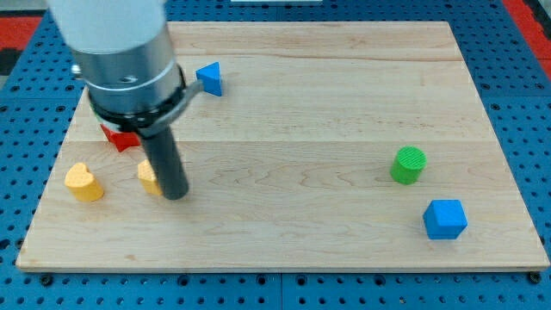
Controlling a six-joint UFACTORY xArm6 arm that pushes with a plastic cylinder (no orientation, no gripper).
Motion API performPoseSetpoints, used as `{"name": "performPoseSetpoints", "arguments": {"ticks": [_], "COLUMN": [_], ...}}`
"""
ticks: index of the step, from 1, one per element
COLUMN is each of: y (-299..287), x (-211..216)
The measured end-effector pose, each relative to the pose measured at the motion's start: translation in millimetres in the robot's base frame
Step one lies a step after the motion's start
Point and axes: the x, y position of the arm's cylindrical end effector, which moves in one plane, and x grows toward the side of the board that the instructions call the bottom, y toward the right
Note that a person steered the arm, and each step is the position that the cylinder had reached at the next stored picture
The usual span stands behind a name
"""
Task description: Push the yellow hexagon towards the red star
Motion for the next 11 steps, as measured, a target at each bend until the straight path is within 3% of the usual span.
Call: {"name": "performPoseSetpoints", "arguments": {"ticks": [1, 3, 4, 8, 11], "y": [-27, 38, 6, -29, -6], "x": [14, 9, 0, -35, -57]}}
